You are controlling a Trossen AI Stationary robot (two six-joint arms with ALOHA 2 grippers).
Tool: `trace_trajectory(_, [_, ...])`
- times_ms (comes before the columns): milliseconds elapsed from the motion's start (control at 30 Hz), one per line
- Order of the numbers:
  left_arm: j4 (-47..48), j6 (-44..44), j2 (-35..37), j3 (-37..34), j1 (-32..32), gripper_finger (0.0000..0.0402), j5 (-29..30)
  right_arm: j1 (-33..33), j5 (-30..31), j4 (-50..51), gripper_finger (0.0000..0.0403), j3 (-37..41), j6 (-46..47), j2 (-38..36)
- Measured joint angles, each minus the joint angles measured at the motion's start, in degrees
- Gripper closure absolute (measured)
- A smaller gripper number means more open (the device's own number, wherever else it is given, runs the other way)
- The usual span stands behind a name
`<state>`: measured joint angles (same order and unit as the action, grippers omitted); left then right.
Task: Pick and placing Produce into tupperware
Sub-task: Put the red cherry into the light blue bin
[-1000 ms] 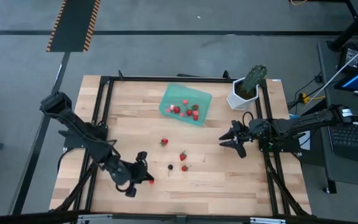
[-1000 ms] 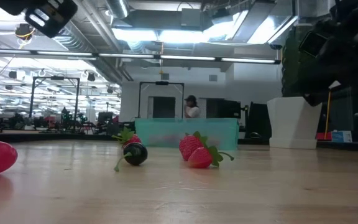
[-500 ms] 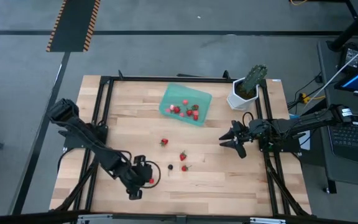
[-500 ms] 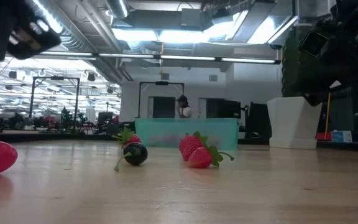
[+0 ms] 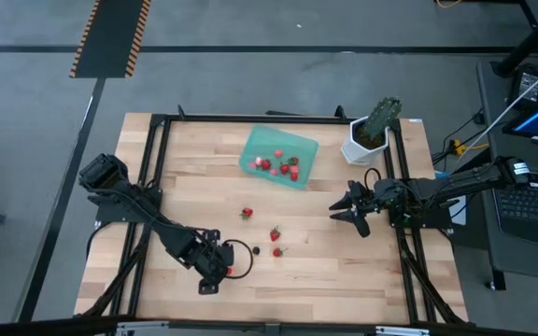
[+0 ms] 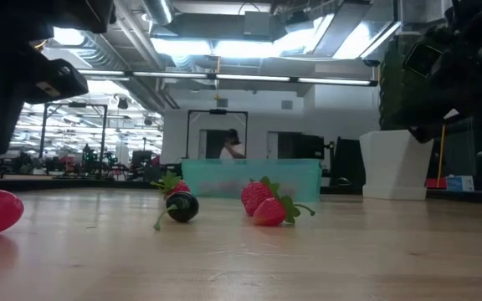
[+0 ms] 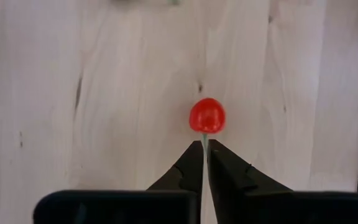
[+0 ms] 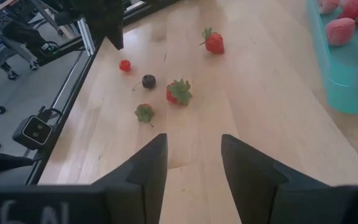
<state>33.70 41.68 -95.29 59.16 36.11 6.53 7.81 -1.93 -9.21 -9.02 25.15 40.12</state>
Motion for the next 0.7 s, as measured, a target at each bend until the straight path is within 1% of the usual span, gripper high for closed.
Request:
trace_trajectory(167, [0.1,-0.2,0.0,0.0,0.0,0.0375,0.0,0.0,0.0,0.4,0.0249,0.0,-0.1,0.0])
trace_trajectory(367, [0.1,0.1,0.0,0.0,0.0,0.0353,2.0,0.0,0.0,0.4,0.0249,0.0,-1.5,0.0])
trace_trajectory(467, [0.1,0.3,0.0,0.0,0.0,0.0334,2.9,0.0,0.0,0.4,0.0249,0.0,-1.5,0.0])
trace_trajectory(700, [-0.5,1.7,0.0,0.0,0.3,0.0277,3.0,0.0,0.0,0.4,0.0249,0.0,-1.5,0.0])
